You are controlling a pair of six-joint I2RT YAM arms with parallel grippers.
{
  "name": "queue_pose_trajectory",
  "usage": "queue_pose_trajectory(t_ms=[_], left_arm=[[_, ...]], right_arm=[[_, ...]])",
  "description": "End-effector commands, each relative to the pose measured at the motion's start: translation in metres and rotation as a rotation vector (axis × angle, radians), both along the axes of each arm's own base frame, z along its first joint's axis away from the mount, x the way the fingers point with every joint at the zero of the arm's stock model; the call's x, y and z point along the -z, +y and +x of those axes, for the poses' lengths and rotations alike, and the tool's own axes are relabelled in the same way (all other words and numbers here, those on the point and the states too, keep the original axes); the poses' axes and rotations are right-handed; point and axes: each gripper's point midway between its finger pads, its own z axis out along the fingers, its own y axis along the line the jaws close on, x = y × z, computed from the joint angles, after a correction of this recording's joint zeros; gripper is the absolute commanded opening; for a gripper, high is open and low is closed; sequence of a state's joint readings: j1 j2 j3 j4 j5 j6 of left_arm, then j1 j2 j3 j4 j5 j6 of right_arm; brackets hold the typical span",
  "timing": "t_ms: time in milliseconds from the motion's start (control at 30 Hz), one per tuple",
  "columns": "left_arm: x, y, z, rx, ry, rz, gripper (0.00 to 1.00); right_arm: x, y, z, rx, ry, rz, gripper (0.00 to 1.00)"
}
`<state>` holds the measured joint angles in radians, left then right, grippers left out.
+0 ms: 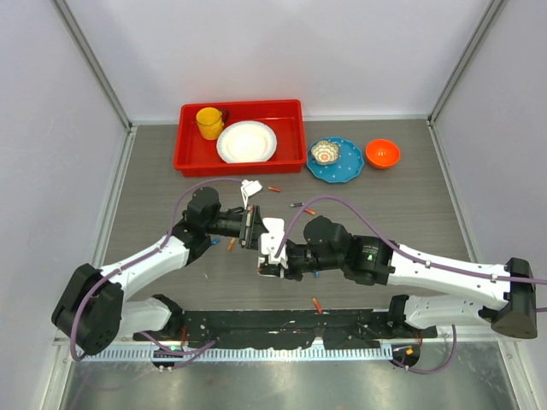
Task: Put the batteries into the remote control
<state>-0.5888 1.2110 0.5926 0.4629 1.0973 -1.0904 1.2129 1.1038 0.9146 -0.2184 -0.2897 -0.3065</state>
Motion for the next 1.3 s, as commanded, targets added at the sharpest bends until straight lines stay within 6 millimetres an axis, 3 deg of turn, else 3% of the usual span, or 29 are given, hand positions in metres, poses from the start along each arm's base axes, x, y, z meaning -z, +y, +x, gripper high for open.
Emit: queue_pose_trajectory(t_ms=[0, 500, 767, 1267], left_arm=[[-0.038, -0.001, 0.001, -0.004, -0.110, -0.086, 0.00], [-0.049, 0.000, 0.000, -0.010, -0.133, -0.103, 0.00], [-0.040, -0.001, 0.001, -0.009, -0.113, -0.086, 0.00], [-0.023, -0.001, 0.002, -0.005, -0.092, -0.037, 0.00]], right_arm=[[0.020, -0.015, -0.002, 0.029, 0.046, -0.088, 0.01], [0.043, -0.027, -0.001, 0.045, 0.054, -0.195, 0.01], [0.030, -0.019, 0.004, 0.068, 0.045, -0.150, 0.16], [0.004, -0.009, 0.019, 0.143, 0.010, -0.053, 0.29]])
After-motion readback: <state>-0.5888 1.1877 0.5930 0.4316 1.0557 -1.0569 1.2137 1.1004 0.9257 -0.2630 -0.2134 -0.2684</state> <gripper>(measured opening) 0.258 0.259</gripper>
